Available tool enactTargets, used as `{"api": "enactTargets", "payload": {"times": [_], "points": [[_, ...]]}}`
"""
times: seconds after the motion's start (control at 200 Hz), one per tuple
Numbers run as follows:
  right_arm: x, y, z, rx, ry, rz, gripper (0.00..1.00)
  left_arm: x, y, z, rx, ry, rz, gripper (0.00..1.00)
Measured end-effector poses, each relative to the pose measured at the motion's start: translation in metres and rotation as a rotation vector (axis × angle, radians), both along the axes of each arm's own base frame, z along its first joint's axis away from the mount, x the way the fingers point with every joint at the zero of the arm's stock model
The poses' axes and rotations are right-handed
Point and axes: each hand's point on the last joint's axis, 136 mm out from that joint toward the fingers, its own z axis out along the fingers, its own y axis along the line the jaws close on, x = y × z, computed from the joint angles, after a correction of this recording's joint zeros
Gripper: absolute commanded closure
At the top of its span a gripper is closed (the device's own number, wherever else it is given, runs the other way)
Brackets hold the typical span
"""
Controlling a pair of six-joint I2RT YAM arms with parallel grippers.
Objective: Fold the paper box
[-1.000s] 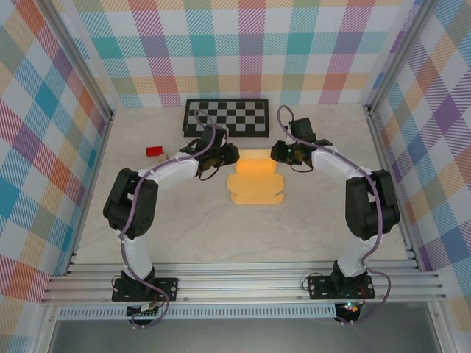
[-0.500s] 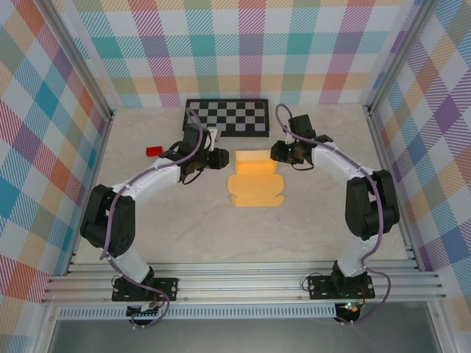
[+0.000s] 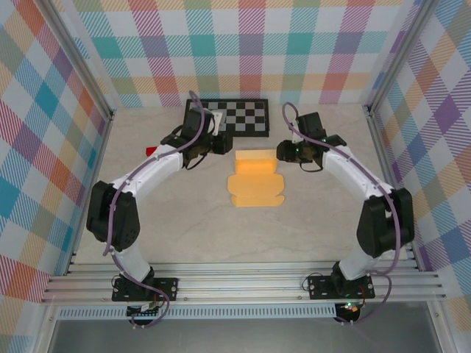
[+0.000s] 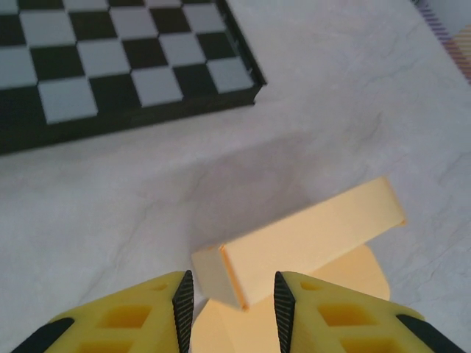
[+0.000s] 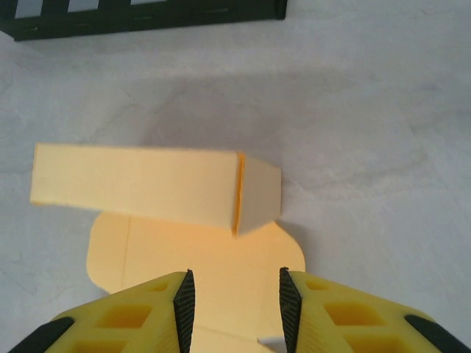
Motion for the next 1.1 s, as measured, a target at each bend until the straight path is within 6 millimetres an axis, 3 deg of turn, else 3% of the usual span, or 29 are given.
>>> {"api": "enactTargets", "payload": {"times": [0.145,0.265,0.37,0.465,0.73,0.91,1.025,1.1], "points": [[-0.044,-0.011,-0.032,0.014,0.093,-0.021,0.63,0.003,-0.039,0.004,0.034,-0.024,-0.096,0.65],[-0.08,-0.017,-0.078,0.032,0.221,-0.05,0.64,-0.003,-0.063,-0.021,0.075,0.016,-0.155,0.65],[-0.102,-0.019,-0.108,0.058,0.303,-0.078,0.68,-0.009,-0.067,-0.045,0.108,0.072,-0.176,0.65],[-0.101,-0.014,-0.118,0.094,0.314,-0.092,0.69,-0.012,-0.064,-0.052,0.123,0.096,-0.174,0.66],[-0.088,-0.002,-0.137,0.159,0.306,-0.095,0.71,-0.016,-0.056,-0.047,0.13,0.088,-0.161,0.65],[-0.086,0.002,-0.145,0.175,0.304,-0.088,0.84,-0.016,-0.053,-0.04,0.132,0.07,-0.152,0.66],[-0.082,0.005,-0.143,0.186,0.282,-0.067,1.0,-0.016,-0.052,-0.037,0.132,0.064,-0.148,0.66],[-0.08,0.006,-0.141,0.18,0.268,-0.045,1.0,-0.015,-0.051,-0.036,0.134,0.062,-0.144,0.66]]}}
